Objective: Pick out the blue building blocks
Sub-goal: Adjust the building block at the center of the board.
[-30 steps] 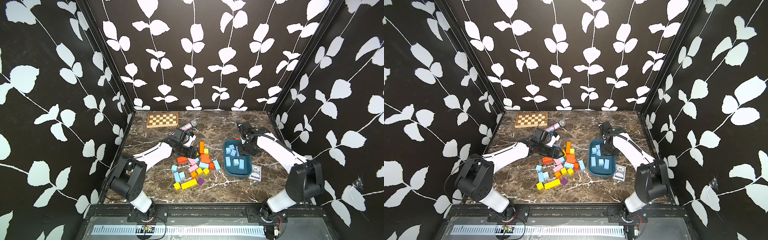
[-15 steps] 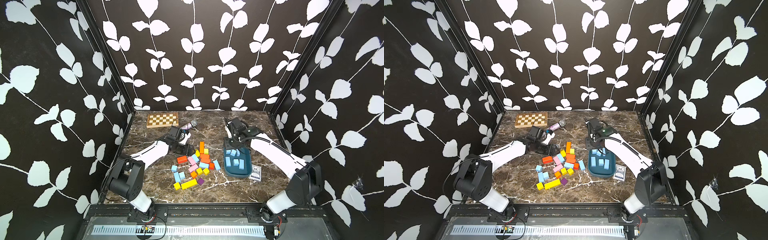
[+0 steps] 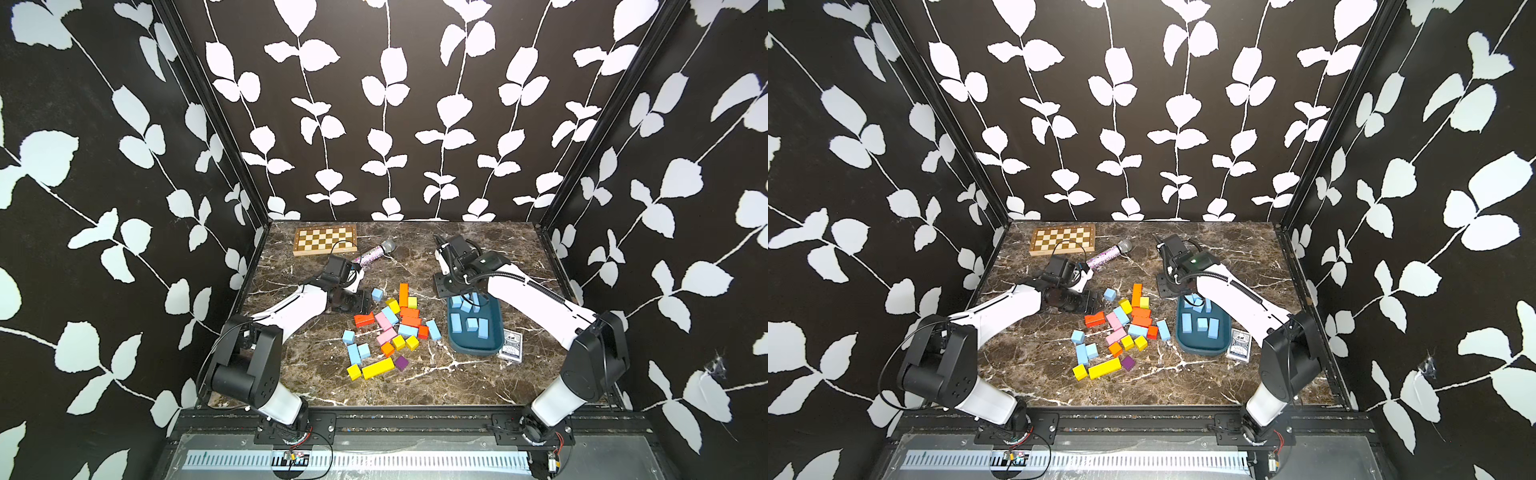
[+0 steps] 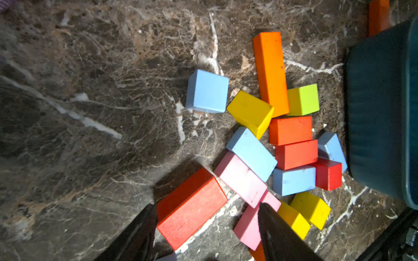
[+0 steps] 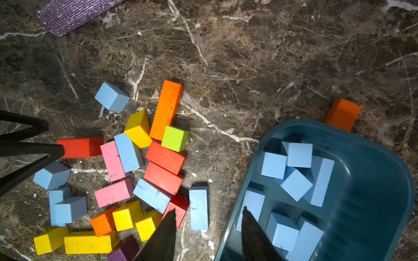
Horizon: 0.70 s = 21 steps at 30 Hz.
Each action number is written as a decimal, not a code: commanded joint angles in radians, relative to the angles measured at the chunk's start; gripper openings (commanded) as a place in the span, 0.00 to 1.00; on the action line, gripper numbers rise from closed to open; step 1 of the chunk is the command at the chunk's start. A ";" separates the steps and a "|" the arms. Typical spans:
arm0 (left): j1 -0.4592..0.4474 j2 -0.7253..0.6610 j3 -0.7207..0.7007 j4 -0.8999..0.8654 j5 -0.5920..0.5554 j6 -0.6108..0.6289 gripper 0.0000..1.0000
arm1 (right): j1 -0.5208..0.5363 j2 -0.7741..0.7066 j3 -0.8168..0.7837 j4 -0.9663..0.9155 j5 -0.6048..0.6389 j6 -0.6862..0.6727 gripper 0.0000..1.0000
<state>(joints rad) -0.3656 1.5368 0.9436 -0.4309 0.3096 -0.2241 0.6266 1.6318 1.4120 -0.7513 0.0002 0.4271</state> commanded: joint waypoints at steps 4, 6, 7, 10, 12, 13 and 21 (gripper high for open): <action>0.007 -0.032 -0.023 -0.028 -0.020 -0.002 0.72 | 0.019 0.009 0.004 0.045 -0.009 0.023 0.46; 0.007 -0.032 -0.025 -0.025 -0.018 -0.005 0.72 | 0.020 0.009 0.003 0.045 -0.007 0.022 0.46; 0.007 -0.030 -0.026 -0.023 -0.020 -0.004 0.72 | 0.021 0.009 0.004 0.045 -0.006 0.023 0.46; 0.007 -0.025 -0.026 -0.022 -0.018 -0.005 0.72 | 0.022 0.006 0.002 0.049 -0.006 0.023 0.46; 0.007 -0.021 -0.026 -0.020 -0.017 -0.009 0.72 | 0.024 0.003 0.001 0.049 -0.003 0.023 0.46; 0.007 -0.019 -0.024 -0.019 -0.015 -0.009 0.72 | 0.024 0.001 0.000 0.050 -0.001 0.023 0.46; 0.006 0.007 0.006 -0.025 -0.020 0.011 0.72 | 0.027 -0.010 -0.004 0.069 -0.009 0.031 0.46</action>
<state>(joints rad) -0.3630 1.5379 0.9325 -0.4404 0.2947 -0.2272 0.6430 1.6318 1.4117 -0.7120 -0.0086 0.4423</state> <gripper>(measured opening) 0.719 0.457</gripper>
